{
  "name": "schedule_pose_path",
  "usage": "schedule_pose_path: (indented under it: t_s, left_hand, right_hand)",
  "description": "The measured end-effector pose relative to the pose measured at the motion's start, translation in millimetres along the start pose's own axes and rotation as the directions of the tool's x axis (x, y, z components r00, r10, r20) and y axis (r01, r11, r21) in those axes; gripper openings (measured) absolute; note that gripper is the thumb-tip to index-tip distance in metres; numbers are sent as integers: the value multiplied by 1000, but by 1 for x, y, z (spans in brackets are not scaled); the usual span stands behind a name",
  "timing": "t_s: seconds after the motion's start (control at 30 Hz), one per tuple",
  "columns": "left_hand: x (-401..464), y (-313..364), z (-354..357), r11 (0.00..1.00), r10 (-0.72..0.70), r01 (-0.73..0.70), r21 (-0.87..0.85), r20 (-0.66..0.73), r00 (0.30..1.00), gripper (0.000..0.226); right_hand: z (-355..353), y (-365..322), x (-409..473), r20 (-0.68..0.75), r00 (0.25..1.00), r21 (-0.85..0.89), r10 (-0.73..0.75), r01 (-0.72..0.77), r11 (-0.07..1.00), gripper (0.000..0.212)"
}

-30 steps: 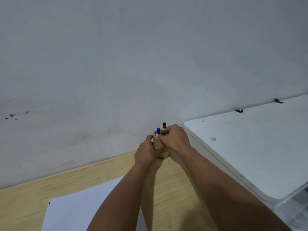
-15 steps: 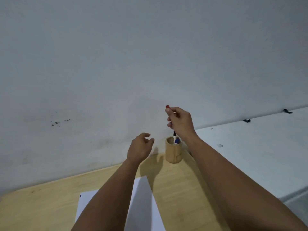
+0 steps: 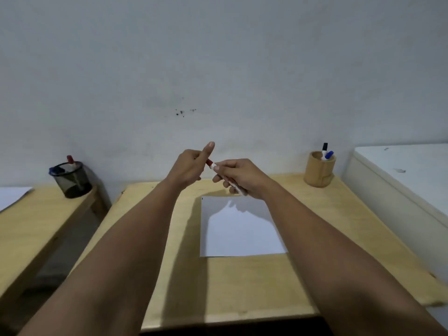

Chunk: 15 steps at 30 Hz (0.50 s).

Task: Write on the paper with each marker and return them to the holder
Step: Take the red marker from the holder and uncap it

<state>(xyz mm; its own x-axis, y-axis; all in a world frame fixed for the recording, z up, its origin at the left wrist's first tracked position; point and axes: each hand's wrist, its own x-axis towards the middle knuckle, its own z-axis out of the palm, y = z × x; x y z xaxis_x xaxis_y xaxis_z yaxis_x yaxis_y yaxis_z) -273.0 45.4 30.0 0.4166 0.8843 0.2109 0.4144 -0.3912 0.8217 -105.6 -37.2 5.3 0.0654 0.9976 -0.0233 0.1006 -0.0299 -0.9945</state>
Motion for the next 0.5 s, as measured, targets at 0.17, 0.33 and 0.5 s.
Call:
schedule_pose_path:
  t_s: [0.17,0.33,0.5]
  left_hand:
    - [0,-33,-29,996,-68,67,61,19,997,56]
    - [13,-64,-33,989,-149,150,12,-72,986,57]
    - [23,-103,-41,868,-57,98,487,-98,993,58]
  right_hand:
    - [34,10,22,33,999,-29,-8,9,1000,18]
    - [52,35,43,-96,974,-250,-206,176,952,5]
    - [28,62,50,-317,943,-125,-97,59,990,12]
